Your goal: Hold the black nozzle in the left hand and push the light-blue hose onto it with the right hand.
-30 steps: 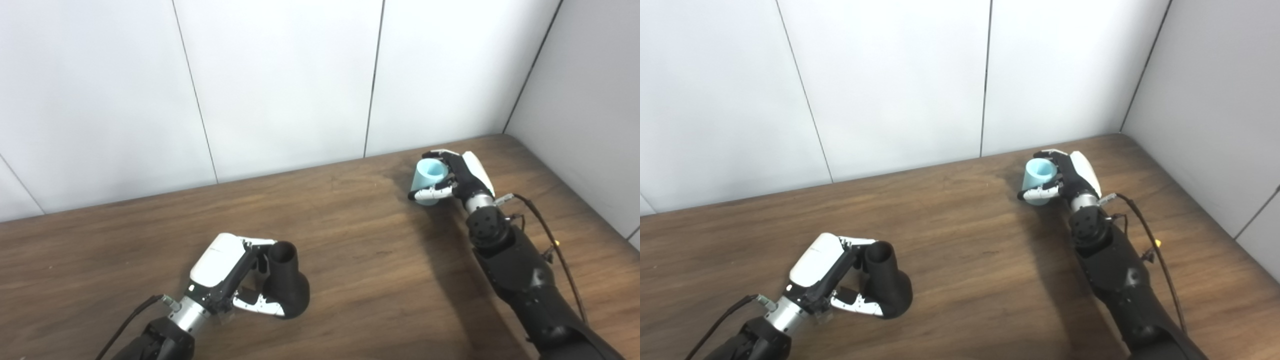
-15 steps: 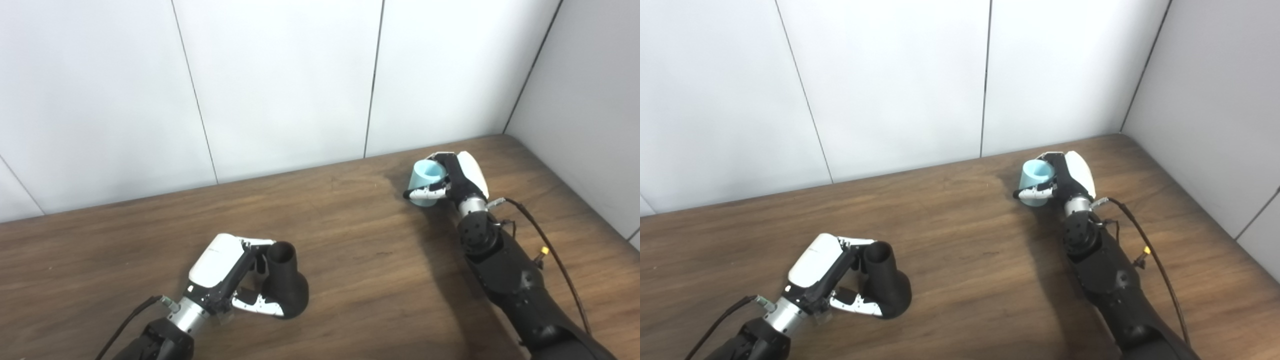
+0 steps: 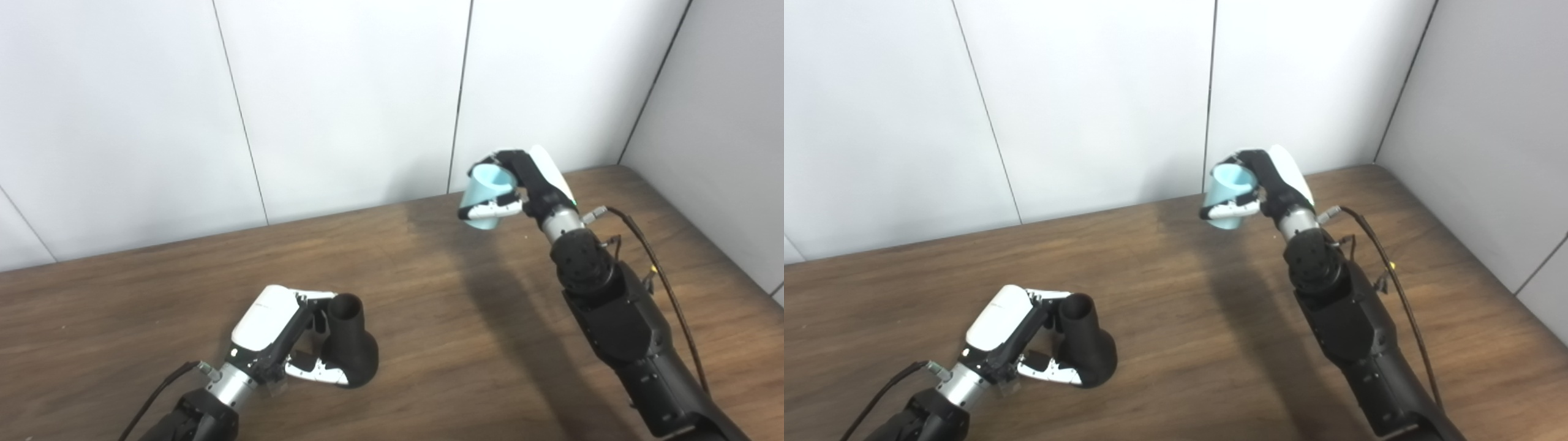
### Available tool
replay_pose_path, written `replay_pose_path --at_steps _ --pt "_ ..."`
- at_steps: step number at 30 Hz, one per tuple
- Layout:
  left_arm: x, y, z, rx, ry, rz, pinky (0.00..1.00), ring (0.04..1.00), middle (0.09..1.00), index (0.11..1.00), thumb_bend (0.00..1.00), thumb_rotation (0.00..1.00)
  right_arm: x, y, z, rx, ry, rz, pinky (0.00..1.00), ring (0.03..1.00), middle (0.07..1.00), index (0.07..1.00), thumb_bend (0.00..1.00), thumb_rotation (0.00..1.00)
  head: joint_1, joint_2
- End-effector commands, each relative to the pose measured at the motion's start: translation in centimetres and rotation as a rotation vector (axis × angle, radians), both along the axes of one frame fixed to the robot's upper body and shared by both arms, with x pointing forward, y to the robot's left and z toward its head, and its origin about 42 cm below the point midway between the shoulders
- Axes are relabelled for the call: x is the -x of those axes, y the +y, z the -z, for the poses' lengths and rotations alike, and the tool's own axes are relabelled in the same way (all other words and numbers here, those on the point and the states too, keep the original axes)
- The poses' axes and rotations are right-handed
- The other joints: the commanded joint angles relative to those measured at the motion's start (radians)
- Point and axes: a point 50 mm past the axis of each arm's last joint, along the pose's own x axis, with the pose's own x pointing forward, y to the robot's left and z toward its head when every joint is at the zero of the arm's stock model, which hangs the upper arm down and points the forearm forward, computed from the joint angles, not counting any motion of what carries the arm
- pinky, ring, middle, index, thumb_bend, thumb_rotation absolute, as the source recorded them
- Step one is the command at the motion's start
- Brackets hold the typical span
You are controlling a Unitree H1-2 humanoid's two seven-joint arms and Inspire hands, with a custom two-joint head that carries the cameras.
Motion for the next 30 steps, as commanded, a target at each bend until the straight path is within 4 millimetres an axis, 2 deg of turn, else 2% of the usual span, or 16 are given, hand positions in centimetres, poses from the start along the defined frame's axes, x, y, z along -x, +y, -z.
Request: replay_pose_path --at_steps 1,10,13,15,24,30 --pt "5.1 2.0 7.7 -0.096 0.218 -0.052 0.33 0.389 0.435 0.512 0.52 0.0 -0.3 1.2 -4.8 0.036 -0.099 -0.081 0.33 0.417 0.464 0.518 0.52 0.0 0.028 0.008" --pt "5.6 0.4 8.0 -0.094 0.232 -0.044 0.35 0.386 0.438 0.514 0.52 0.0 1.6 4.5 -9.2 -0.004 -0.061 -0.234 0.31 0.41 0.484 0.512 0.52 0.0 0.163 0.033" --pt "5.7 -0.4 8.1 -0.105 0.229 -0.041 0.32 0.38 0.436 0.509 0.52 0.0 2.2 5.2 -9.5 -0.042 -0.064 -0.317 0.29 0.393 0.475 0.526 0.52 0.0 0.192 0.039" --pt "5.8 -0.9 8.1 -0.103 0.227 -0.038 0.3 0.365 0.423 0.507 0.52 0.0 2.6 5.6 -9.5 -0.006 -0.095 -0.338 0.28 0.392 0.475 0.528 0.52 0.0 0.204 0.044" --pt "5.8 -3.3 8.2 -0.082 0.205 -0.019 0.29 0.361 0.421 0.506 0.52 0.0 4.3 7.0 -10.1 0.044 -0.136 -0.435 0.31 0.417 0.468 0.511 0.52 0.0 0.248 0.068" --pt "5.7 -4.0 8.3 -0.081 0.232 -0.018 0.3 0.366 0.424 0.509 0.52 0.0 5.2 7.9 -11.0 0.062 -0.135 -0.492 0.32 0.42 0.471 0.507 0.52 0.0 0.266 0.077"
